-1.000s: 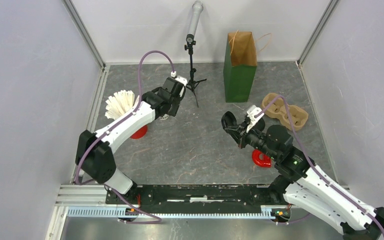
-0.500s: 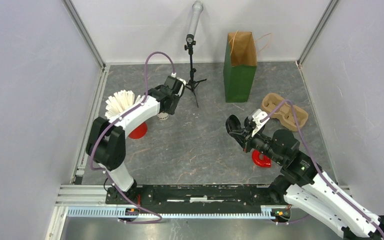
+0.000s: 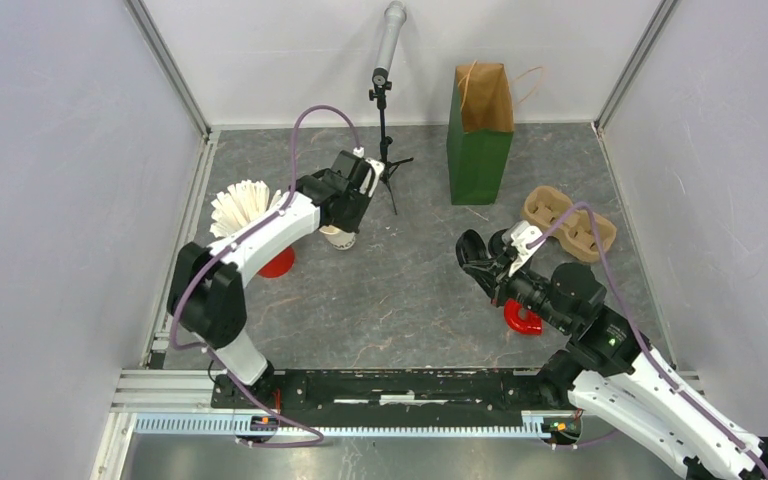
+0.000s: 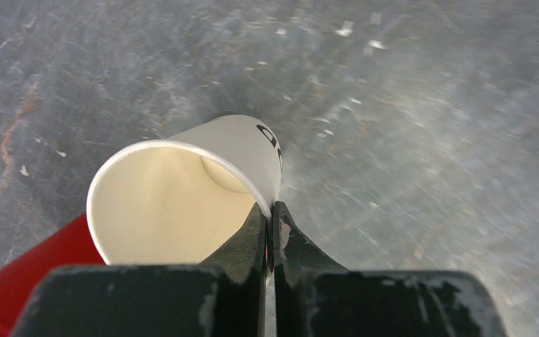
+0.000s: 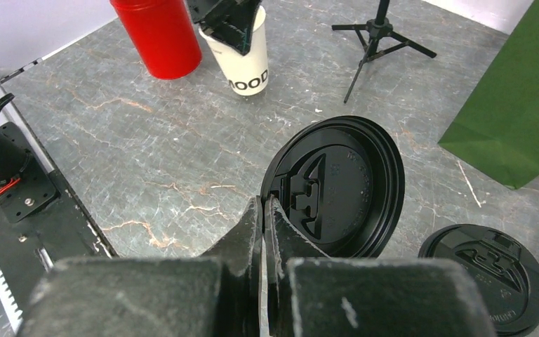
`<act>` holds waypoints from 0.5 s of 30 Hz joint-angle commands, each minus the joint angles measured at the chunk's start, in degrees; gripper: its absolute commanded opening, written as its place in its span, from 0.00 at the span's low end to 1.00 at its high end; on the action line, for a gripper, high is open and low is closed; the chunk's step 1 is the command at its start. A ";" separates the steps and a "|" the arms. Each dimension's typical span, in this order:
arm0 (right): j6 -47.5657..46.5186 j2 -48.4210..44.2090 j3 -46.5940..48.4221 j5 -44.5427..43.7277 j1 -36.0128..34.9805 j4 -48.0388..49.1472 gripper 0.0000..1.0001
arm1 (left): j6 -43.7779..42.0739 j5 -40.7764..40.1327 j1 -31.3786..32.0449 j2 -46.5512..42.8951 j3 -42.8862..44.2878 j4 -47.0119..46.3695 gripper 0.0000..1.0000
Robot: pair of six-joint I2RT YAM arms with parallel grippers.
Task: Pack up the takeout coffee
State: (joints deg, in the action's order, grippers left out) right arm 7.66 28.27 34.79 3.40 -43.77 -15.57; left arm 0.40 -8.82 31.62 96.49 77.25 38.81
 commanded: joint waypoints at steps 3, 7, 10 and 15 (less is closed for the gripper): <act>0.23 -2.99 -0.31 -3.04 -0.23 -0.09 0.00 | 9.58 -0.37 12.55 -10.16 -1.86 3.29 0.08; 2.55 -6.24 -2.92 -3.04 -0.18 -0.27 0.00 | 16.07 -6.40 22.97 -11.66 -5.16 2.31 0.08; 3.56 -8.42 -3.10 -4.06 -0.18 -1.72 0.00 | 20.40 -8.76 29.24 -11.53 -7.72 -0.55 0.10; 5.16 -12.55 -3.40 -5.54 -0.18 -3.50 0.00 | 24.84 -13.68 35.09 -9.55 -8.69 -1.06 0.10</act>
State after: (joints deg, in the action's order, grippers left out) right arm 10.74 18.59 31.57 -0.27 -43.77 -18.83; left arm 17.72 -15.77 63.99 86.04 68.79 39.88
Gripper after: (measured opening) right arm 0.010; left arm 0.100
